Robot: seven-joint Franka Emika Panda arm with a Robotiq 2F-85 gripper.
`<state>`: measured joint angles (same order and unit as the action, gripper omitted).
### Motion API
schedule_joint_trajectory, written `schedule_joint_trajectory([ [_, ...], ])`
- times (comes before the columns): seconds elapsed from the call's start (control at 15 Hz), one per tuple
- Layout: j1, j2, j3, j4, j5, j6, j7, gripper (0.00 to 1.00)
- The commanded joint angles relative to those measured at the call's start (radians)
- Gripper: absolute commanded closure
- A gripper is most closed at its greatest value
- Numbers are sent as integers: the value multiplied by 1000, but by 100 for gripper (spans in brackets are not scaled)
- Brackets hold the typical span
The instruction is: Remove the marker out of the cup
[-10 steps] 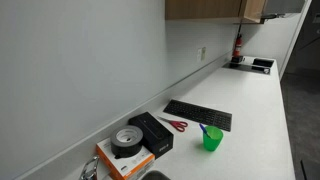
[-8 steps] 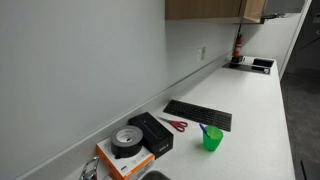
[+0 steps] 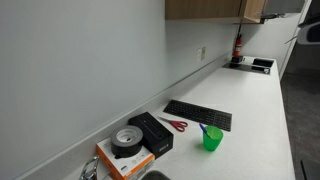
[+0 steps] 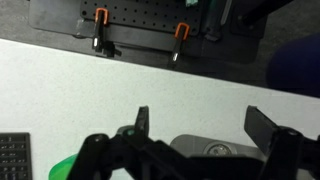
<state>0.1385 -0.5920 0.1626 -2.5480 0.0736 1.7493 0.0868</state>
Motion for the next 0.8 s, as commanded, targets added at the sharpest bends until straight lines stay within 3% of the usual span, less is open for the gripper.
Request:
schedule_joint_trajectory([
  [0.0, -84, 93, -39, 9, -85, 158, 27, 0],
  [0.4, -205, 314, -151, 58, -129, 411, 39, 0],
  [0.73, -211, 347, -186, 62, -115, 426, 15, 0],
])
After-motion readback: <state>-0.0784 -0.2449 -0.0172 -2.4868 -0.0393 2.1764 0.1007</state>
